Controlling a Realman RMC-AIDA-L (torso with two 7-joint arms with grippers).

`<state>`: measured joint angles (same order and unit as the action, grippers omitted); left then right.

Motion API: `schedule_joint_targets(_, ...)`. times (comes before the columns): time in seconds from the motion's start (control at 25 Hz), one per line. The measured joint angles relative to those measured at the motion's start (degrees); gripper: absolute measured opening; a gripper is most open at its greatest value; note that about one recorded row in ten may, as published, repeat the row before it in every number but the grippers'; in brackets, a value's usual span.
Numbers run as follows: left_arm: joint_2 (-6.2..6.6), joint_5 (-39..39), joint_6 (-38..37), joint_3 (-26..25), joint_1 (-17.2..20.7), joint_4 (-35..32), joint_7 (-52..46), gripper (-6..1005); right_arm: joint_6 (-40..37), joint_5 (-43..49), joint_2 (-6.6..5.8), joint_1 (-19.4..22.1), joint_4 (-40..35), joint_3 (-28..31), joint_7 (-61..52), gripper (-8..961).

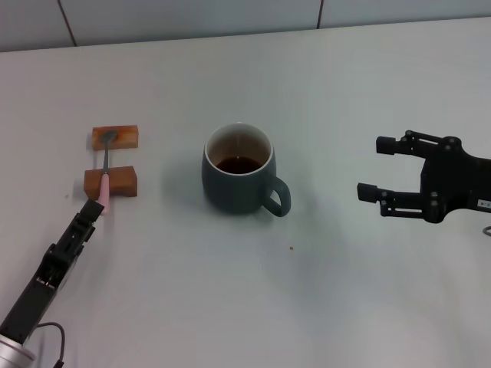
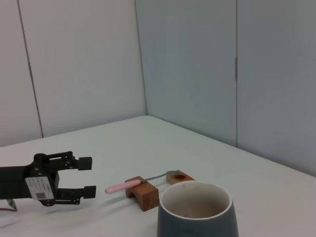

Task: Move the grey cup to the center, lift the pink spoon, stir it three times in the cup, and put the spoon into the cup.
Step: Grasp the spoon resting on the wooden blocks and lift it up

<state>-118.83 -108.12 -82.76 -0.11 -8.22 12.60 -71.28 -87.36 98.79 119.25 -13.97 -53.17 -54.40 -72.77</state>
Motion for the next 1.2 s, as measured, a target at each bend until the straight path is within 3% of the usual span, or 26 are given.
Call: schedule_joint_targets(1.2, 0.00, -0.1, 4.1, -0.2, -3.0, 0.1, -4.6, 810, 0.2, 0.0, 0.01, 0.2, 0.3, 0.0, 0.0, 819)
